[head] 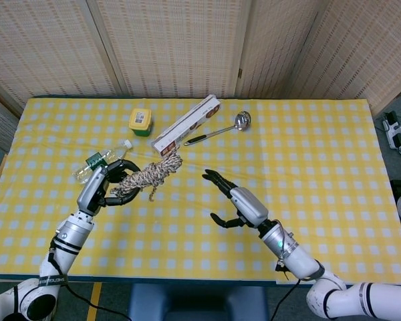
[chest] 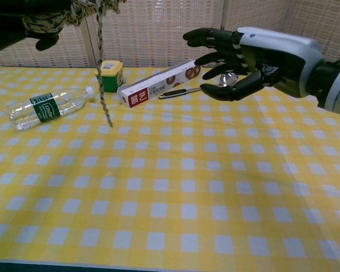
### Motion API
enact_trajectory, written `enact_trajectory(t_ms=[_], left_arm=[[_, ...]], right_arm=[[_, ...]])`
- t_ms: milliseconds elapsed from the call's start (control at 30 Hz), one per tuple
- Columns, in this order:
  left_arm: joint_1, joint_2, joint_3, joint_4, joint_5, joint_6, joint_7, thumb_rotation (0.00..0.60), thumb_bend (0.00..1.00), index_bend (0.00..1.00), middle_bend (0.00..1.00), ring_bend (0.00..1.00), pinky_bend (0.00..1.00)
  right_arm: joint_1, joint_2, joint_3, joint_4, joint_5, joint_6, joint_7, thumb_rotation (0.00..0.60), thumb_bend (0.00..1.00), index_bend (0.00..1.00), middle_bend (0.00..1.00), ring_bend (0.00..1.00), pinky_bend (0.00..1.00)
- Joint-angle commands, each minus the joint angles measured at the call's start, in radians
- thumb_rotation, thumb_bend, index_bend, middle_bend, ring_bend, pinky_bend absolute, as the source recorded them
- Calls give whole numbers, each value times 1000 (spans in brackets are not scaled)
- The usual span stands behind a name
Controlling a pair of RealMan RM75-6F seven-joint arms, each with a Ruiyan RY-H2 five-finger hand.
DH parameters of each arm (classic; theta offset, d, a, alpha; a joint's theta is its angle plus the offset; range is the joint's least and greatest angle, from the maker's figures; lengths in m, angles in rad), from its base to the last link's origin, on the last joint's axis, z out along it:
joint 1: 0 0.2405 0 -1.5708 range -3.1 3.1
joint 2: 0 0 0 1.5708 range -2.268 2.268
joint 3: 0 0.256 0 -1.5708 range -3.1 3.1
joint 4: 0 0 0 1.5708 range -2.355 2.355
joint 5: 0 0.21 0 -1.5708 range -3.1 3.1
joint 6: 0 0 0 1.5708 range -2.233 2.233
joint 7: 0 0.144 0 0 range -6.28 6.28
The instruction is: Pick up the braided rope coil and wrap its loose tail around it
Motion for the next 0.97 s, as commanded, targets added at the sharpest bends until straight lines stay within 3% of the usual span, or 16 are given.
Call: enact_trajectory(t_ms=[33,200,333,600,967], left_arm=[[2,7,6,8,7,5,-11,600,666,721,737,708,795],[5,14,17,32,20,16,-27,600,665,721,737,708,795],[9,18,26,47,24,26,-39,600,665,721,737,708,794],[18,28,40,57,35,48,-56,600,665,722,737,708,795],[24,38,51,38,42,74,-46,600,665,722,737,708,794]], right_arm=[[-53,40,-26,1,-19,73,-86,600,446,0,0,89,140],[-160,89,-68,1,-31,238,-313,600,443,0,44,131,142],[-256,156,-115,-22,-27,334,-397,600,443,0,68,142,143],[-433,238,-190,11,-35,502,-426,600,443,0,50,113,143],[-526,220,-203,163,-71,553,-272,600,443,0,39,87,120]])
